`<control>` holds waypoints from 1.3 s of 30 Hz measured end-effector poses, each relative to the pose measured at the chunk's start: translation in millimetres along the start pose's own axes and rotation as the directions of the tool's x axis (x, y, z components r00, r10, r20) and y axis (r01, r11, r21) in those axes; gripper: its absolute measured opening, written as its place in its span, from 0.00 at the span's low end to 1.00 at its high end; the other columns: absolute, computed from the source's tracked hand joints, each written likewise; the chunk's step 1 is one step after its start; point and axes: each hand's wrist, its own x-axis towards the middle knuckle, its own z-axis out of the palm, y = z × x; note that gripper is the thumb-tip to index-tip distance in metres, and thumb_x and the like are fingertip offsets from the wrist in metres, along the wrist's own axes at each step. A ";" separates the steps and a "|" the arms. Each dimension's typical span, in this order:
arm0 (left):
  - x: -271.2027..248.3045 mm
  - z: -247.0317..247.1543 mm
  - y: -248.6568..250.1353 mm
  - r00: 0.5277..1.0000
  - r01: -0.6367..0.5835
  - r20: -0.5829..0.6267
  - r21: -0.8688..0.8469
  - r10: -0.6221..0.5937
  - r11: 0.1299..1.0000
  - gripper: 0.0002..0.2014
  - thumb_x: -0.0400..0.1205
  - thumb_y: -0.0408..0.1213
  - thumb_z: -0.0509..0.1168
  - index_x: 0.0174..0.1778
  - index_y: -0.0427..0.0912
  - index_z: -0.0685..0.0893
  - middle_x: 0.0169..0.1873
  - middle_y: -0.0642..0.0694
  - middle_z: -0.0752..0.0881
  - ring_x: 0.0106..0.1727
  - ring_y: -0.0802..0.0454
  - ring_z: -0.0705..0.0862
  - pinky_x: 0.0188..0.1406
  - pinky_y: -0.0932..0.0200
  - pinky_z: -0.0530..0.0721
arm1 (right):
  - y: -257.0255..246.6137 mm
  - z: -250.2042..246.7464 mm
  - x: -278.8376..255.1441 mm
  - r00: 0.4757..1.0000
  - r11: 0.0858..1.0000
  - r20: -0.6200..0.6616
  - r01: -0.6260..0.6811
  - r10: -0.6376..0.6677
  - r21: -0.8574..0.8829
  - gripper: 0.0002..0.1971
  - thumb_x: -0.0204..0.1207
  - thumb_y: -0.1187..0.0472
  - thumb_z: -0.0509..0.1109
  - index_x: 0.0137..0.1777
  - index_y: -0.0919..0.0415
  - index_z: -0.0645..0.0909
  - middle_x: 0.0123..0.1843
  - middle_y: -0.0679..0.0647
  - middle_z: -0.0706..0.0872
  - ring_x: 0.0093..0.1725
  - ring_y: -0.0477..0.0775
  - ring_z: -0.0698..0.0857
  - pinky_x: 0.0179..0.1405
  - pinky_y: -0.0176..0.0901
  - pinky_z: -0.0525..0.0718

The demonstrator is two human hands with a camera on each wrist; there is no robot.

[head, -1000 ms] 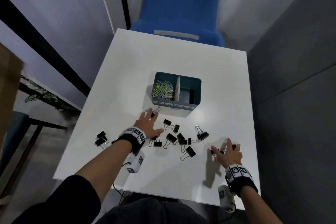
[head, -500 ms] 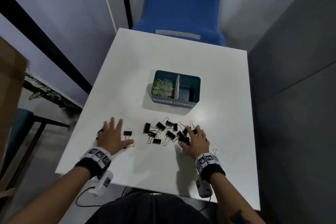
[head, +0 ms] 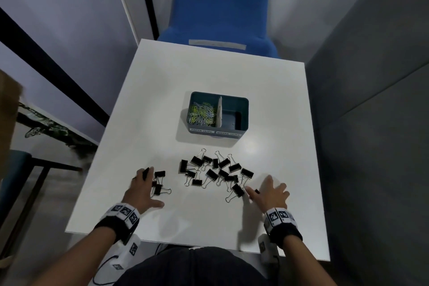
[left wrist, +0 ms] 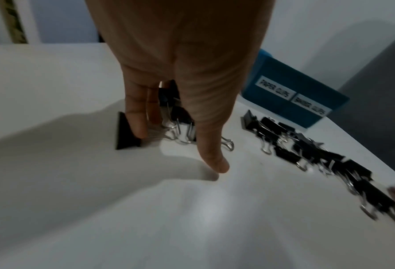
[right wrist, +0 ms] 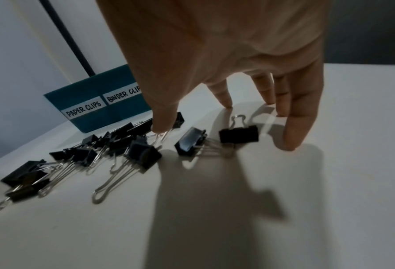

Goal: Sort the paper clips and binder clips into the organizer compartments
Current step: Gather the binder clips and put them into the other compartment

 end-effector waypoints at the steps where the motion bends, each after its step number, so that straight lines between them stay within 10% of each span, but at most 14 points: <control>1: 1.0 2.2 7.5 0.999 -0.032 0.005 0.023 0.032 0.999 0.64 0.60 0.58 0.81 0.84 0.51 0.43 0.80 0.42 0.47 0.78 0.38 0.59 0.62 0.43 0.80 | -4.1 1.3 -1.8 1.000 1.000 0.005 0.026 -0.026 -0.014 0.53 0.60 0.21 0.65 0.80 0.47 0.52 0.70 0.63 0.62 0.69 0.68 0.64 0.55 0.63 0.79; 10: 16.7 4.2 69.9 0.986 -0.162 0.043 0.106 0.158 0.981 0.66 0.61 0.50 0.82 0.80 0.67 0.35 0.82 0.43 0.43 0.80 0.36 0.59 0.56 0.43 0.83 | -65.8 -6.3 5.2 0.957 0.957 0.114 0.276 -0.265 -0.094 0.61 0.50 0.24 0.76 0.79 0.32 0.44 0.74 0.60 0.60 0.72 0.67 0.62 0.63 0.67 0.77; 20: 22.3 7.3 118.3 0.946 -0.323 0.041 0.196 0.321 0.926 0.51 0.71 0.44 0.74 0.83 0.57 0.46 0.77 0.42 0.54 0.71 0.38 0.67 0.49 0.46 0.83 | -102.8 16.9 -6.0 0.870 0.861 0.035 0.492 -0.492 -0.132 0.34 0.68 0.49 0.75 0.74 0.45 0.66 0.68 0.57 0.67 0.68 0.63 0.68 0.57 0.58 0.80; 24: 11.6 2.9 112.5 0.942 -0.334 0.018 0.159 0.336 0.929 0.50 0.74 0.46 0.73 0.84 0.54 0.45 0.79 0.42 0.53 0.73 0.41 0.67 0.52 0.45 0.83 | -96.4 11.3 -8.0 0.836 0.828 0.037 0.548 -0.548 -0.118 0.40 0.69 0.48 0.77 0.79 0.47 0.61 0.77 0.57 0.64 0.74 0.63 0.65 0.64 0.59 0.79; 32: -26.9 -24.4 2.8 0.983 0.183 -0.025 0.124 -0.182 0.975 0.56 0.68 0.61 0.75 0.83 0.45 0.48 0.76 0.35 0.56 0.72 0.35 0.67 0.60 0.42 0.77 | -19.3 -13.5 -15.0 0.944 0.943 0.068 0.328 -0.324 -0.053 0.59 0.50 0.32 0.81 0.79 0.46 0.54 0.71 0.58 0.64 0.68 0.63 0.71 0.57 0.61 0.82; 35: -31.5 -10.7 -14.0 0.963 0.251 0.110 -0.023 -0.247 0.968 0.58 0.68 0.48 0.80 0.83 0.41 0.45 0.76 0.32 0.51 0.73 0.33 0.67 0.67 0.44 0.75 | -14.5 -4.7 -17.3 0.950 0.952 0.114 0.300 -0.291 -0.065 0.61 0.45 0.31 0.83 0.77 0.46 0.55 0.66 0.58 0.65 0.64 0.62 0.72 0.56 0.60 0.83; 39: -29.0 8.4 13.1 0.999 -0.032 -0.037 -0.225 0.024 0.974 0.38 0.69 0.25 0.76 0.74 0.46 0.68 0.57 0.46 0.66 0.54 0.48 0.80 0.58 0.50 0.83 | -32.8 9.4 -25.7 0.930 0.929 0.086 0.364 -0.358 -0.070 0.59 0.47 0.35 0.84 0.77 0.42 0.54 0.67 0.54 0.63 0.66 0.59 0.68 0.50 0.55 0.83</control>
